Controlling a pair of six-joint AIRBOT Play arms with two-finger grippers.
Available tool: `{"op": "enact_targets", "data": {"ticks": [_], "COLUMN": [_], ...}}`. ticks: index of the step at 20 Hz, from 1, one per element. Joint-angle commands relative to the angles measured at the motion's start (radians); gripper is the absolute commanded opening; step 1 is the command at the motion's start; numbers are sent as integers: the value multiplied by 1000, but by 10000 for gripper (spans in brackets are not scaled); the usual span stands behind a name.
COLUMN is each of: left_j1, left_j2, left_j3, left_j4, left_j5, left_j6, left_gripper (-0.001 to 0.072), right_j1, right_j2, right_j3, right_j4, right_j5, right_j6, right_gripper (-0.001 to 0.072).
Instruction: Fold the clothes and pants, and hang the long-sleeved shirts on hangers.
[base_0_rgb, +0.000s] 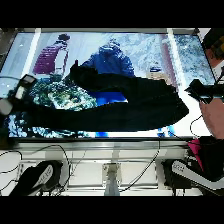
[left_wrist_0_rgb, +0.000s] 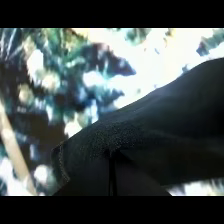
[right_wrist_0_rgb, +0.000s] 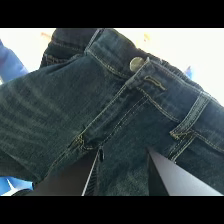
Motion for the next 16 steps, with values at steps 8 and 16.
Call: {"op": "enact_targets", "data": {"ticks": [8, 16], "left_j1": [98, 35], "left_j2": [-469, -276], "left_j3": [2, 2], "left_j4": [-138, -134], "left_j5": [981, 969], "left_j6": [-469, -921], "left_gripper": [260, 12], "right_j1": [0, 0], "right_j2": [0, 0], "right_j3": [0, 0], "right_j4": [-14, -67], "right_j5": [-1, -135], "right_j6": [1, 4], "right_gripper": [311, 24]}}
